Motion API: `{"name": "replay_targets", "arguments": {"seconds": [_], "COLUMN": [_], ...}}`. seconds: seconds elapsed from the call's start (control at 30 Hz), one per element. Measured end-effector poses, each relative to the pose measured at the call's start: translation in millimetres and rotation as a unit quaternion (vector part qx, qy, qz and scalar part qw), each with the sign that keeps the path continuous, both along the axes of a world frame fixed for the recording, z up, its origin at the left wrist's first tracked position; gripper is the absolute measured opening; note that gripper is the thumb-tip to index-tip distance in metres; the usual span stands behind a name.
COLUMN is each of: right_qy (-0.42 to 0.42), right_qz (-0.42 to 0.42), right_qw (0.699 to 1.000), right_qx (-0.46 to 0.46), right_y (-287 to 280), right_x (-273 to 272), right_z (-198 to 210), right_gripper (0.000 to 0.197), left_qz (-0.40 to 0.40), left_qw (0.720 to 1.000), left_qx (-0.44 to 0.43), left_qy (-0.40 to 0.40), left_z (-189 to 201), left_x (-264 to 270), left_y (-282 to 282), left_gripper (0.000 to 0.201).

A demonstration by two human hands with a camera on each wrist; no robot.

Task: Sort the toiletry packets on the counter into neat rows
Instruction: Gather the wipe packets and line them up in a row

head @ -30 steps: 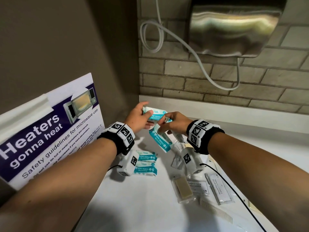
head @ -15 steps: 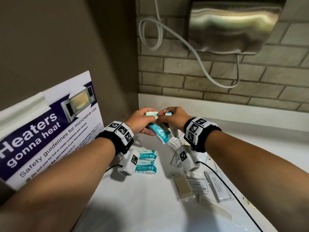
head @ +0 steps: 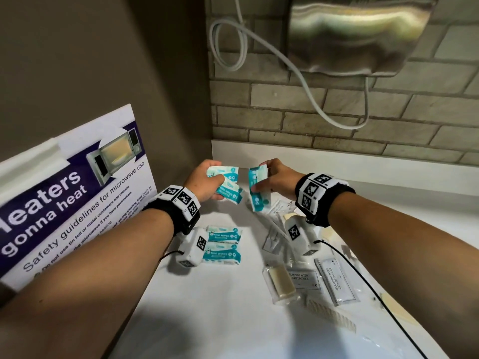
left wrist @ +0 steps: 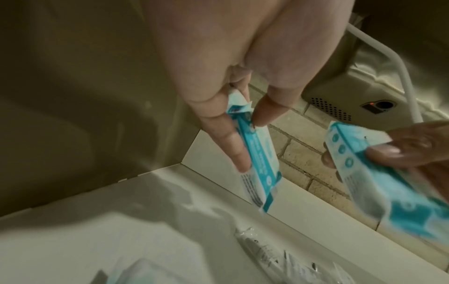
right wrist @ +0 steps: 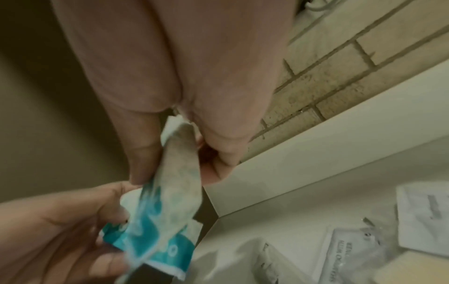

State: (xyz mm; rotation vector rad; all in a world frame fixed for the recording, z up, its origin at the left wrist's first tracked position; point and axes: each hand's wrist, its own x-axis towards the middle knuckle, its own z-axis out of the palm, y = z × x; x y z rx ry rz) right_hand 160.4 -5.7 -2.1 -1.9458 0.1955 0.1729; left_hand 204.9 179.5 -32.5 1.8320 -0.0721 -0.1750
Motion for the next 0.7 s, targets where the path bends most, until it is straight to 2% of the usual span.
{"name": "replay_targets", "arguments": {"seconds": [0.1,0.23,0.33,0.47,0.57,0.7], "right_qy": [-0.011,-0.020,-0.051,-0.051,-0.044,-0.040], "right_qz": [-0.008,0.003,-0.008,-0.007,-0.011,0.023], "right_qw": [0.997,0.993,0.994,0.996,0.999,0.997], "right_qx": [0.077,0.114,0.093,0.067,0.015,-0.067], "right_y": [-2.8,11.9,9.9,-0.2,-1.2,10.2], "right_x": [4.8,23.4,20.8,25.4,34.7,63.4], "right_z": [-0.2,-20.6,-22.4,-13.9,-16.4,-27.0], "right_gripper": [0.040,0.042,0.047,0.048,0.035,0.033], "left_qz": [0.001,0.031,0.040,0.003,-0.020,-0.033], "left_qw": [1.000,0.997,0.994,0.985,0.983,0.975], "left_qx": [0.019,0.040,0.021,0.024,0.094,0.176], "left_qy": [0.007,0.064,0.103,0.169,0.157,0.132], "left_z": [-5.3,-34.8,-43.5,-39.4,-41.5,-45.9], "left_x": [-0.8,1.2,-3.6,-6.2,-6.0,6.4], "left_y": [3.3,17.6,10.3,-2.9,-3.3,5.8], "left_gripper": [0.037,0.040,0.039,0.044,0.043,0.058]}}
